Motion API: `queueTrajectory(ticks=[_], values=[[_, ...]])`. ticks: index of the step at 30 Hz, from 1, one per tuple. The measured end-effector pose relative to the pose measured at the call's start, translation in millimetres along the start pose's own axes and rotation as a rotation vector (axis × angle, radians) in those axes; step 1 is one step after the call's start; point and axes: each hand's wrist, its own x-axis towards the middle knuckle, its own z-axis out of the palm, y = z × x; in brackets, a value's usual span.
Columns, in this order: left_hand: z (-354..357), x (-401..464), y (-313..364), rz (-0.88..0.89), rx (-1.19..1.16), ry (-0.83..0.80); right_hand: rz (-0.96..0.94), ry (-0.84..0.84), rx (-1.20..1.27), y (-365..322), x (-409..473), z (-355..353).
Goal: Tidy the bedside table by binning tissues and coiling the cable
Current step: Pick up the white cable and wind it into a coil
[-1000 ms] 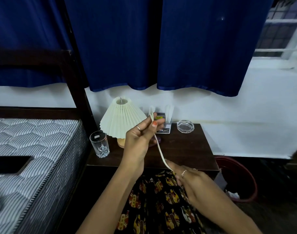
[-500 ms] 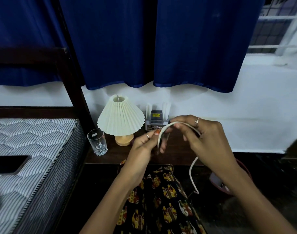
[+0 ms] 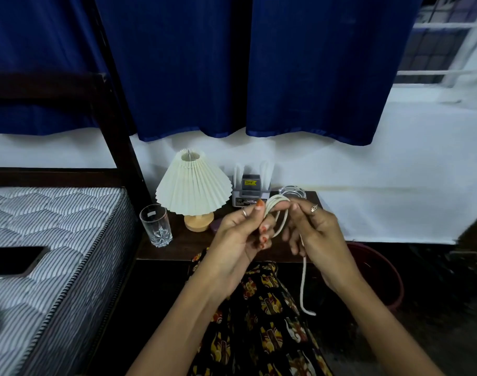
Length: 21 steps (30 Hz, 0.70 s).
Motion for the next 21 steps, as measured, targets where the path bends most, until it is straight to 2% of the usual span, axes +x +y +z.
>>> queueTrajectory(ticks=[5, 10, 15, 18, 21], values=[[7, 6, 5, 0.011, -0.182, -0.018, 0.093, -0.087, 0.085, 17, -18, 5], [8, 14, 14, 0.075, -0.115, 0.047, 0.132, -0.186, 0.004, 34, -41, 6], [7, 18, 19, 0.112, -0.036, 0.126, 0.096, -0.240, -0.347, 42, -62, -3], [8, 18, 17, 0.128, 0.025, 0.166, 0.014, -0.354, -0.574, 36, -66, -7], [8, 19, 11, 0.158, 0.188, 0.212, -0.076, -0.419, -0.761, 17, -66, -7]])
